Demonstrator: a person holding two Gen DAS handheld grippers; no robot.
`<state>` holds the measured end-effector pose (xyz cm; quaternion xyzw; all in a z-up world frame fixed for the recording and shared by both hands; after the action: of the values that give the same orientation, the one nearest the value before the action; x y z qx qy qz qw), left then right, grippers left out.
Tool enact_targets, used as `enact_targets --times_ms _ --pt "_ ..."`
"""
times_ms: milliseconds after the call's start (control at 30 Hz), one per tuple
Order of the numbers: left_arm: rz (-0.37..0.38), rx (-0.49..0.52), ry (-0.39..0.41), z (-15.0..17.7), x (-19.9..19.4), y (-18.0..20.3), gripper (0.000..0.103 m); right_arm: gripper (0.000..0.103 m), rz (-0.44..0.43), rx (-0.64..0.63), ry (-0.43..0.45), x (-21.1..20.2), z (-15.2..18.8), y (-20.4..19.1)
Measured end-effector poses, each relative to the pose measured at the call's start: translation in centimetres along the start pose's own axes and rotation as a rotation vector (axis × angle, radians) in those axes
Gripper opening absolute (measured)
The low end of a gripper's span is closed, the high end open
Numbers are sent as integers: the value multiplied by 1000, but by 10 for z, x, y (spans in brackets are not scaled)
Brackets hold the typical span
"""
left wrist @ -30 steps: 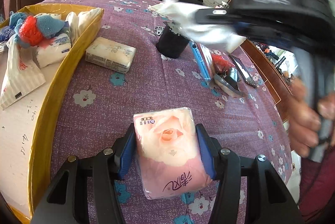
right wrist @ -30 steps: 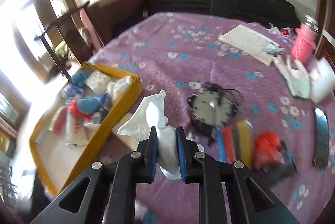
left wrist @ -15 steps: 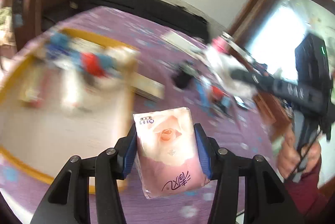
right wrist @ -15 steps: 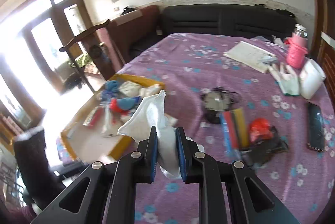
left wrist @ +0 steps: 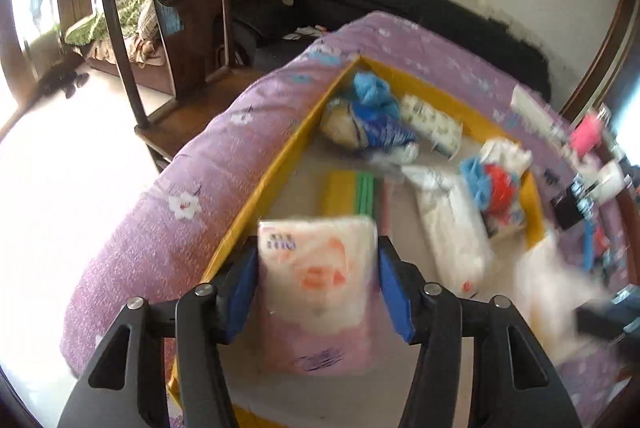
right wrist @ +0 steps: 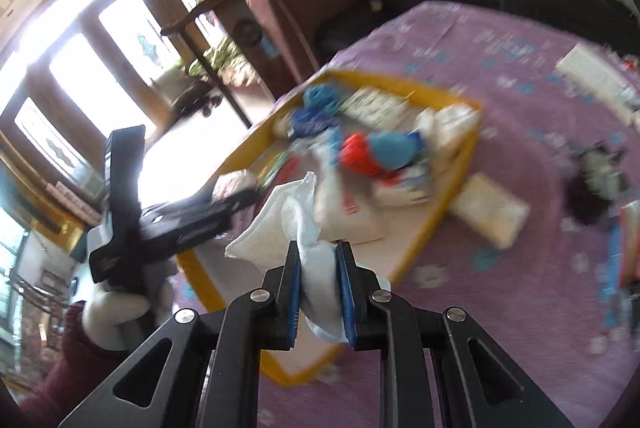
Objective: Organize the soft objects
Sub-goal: 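Place the pink pack into the box with left while right drops the white bag in, then grasp the cream tissue pack beside the box with the right tool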
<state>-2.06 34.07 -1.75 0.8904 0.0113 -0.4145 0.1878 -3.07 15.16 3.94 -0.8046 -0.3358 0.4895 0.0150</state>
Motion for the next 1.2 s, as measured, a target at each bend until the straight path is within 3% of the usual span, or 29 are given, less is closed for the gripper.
enact_targets --times_ms 67,167,300,367,433,467,567,700,833,967,1067,1200 --pt "83 -41 38 -2 -18 0 65 19 -62 34 -62 23 3 -10" --pt "117 -58 122 -2 -47 2 72 19 -119 80 -139 54 4 -20" --pt "162 -87 208 6 -82 1 77 19 -72 101 -168 87 -4 -26" --pt "168 -109 238 11 -94 -2 78 19 -12 98 -132 99 -16 -26" --pt "189 -135 245 17 -102 -4 78 25 50 79 -100 106 -25 -25" --pt "198 -141 243 19 -105 -4 78 30 38 84 -101 105 -25 -25" --pt "212 -139 247 23 -109 3 79 47 -21 101 -59 84 -22 -24" --pt "246 -84 257 28 -115 30 82 77 17 56 60 28 -5 -4" --pt "280 36 220 40 -105 78 84 80 157 71 142 -28 22 60" --pt "316 124 144 58 -84 124 84 81 339 166 134 -69 53 154" --pt "328 163 104 70 -70 149 84 81 315 266 127 -82 59 198" --pt "329 164 67 78 -61 165 84 81 271 237 105 -64 48 196"
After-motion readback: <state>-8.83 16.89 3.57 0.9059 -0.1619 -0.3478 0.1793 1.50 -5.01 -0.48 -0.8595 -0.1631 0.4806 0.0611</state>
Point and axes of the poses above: each gripper's, at about its wrist camera, not at the fingertips, and x roughly the way its jaws point, y to its right, z to its underside, the point moved 7 cm from there along x, roughly the way its jaws point, and after that the axes turned 7 degrees about z, right-handed, at the moved point
